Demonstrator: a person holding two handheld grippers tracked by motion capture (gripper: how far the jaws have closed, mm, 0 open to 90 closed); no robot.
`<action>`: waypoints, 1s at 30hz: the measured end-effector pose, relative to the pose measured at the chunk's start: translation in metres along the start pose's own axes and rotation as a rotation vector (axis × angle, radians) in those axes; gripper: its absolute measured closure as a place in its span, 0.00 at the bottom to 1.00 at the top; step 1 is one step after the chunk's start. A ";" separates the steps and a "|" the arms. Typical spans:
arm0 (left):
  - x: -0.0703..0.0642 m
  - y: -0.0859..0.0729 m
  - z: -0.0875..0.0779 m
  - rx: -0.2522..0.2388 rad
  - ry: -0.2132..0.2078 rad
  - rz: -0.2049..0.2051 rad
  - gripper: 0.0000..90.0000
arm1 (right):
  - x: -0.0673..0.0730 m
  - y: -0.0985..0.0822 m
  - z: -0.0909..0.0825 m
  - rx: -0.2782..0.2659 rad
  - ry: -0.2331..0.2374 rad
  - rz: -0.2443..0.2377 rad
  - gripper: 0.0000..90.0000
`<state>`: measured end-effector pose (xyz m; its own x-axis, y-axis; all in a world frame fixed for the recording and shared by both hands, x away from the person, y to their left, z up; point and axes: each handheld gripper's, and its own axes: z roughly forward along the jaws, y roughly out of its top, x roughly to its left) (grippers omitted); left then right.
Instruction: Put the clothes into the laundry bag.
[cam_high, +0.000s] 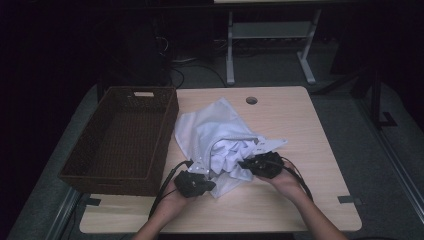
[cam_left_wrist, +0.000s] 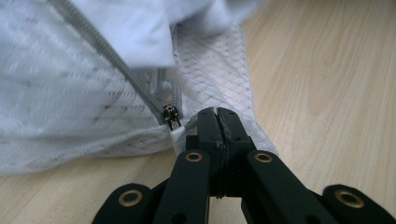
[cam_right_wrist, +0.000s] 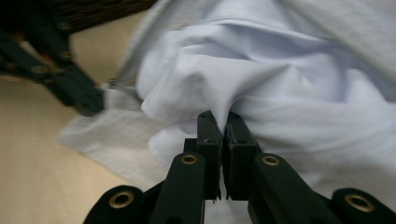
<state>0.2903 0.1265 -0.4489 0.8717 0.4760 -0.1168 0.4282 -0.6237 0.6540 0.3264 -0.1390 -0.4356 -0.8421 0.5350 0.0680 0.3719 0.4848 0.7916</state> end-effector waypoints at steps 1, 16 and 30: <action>0.000 0.000 0.000 -0.002 0.001 0.003 0.99 | 0.006 0.003 0.004 0.003 0.019 -0.013 0.96; -0.007 -0.001 -0.002 0.017 -0.051 0.037 1.00 | 0.032 0.033 0.079 0.038 -0.044 -0.006 0.98; -0.005 -0.013 -0.011 0.037 -0.031 0.027 0.99 | 0.023 0.031 0.059 0.024 -0.056 0.019 0.68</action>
<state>0.2779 0.1391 -0.4487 0.8896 0.4398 -0.1232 0.4127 -0.6584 0.6295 0.3415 -0.0711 -0.4453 -0.8120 0.5817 0.0485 0.3976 0.4903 0.7756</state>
